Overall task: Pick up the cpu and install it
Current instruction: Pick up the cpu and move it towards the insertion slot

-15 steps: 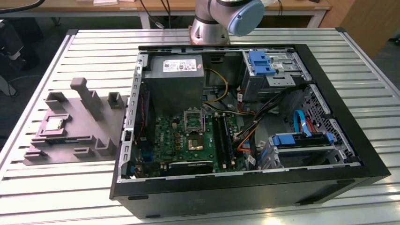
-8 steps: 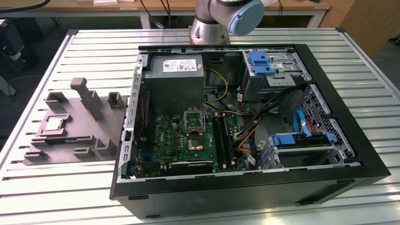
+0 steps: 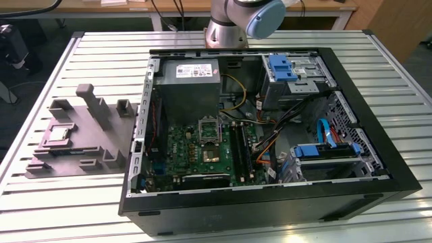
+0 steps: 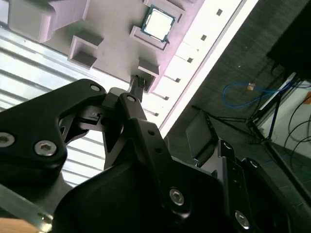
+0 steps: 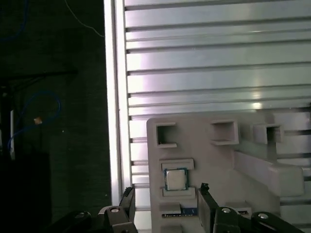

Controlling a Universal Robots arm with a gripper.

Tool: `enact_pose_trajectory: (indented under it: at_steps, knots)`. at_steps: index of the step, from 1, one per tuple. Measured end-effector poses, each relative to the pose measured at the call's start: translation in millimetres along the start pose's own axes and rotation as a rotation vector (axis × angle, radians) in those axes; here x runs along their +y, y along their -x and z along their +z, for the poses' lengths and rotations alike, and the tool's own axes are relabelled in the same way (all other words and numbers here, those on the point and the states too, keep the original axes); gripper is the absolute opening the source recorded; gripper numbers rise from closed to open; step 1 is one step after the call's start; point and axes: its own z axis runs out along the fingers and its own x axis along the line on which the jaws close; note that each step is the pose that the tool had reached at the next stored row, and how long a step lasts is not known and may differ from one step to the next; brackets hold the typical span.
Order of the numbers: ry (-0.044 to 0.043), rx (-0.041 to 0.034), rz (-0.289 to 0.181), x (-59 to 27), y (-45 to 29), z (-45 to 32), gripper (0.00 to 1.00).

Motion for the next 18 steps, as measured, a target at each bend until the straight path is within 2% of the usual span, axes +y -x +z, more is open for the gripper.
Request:
enact_pose_trajectory:
  at_steps: [5, 8, 11, 18]
  knots:
    - [-0.0032, 0.0039, -0.094, -0.1, 0.1, 2.8, 0.62]
    - [-0.0045, 0.0053, -0.132, -0.2, 0.1, 4.1, 0.62]
    - [-0.0053, 0.0062, -0.149, -1.1, 0.1, 5.4, 0.62]
    - [-0.0074, 0.0064, -0.153, -1.5, 0.2, 5.8, 0.62]
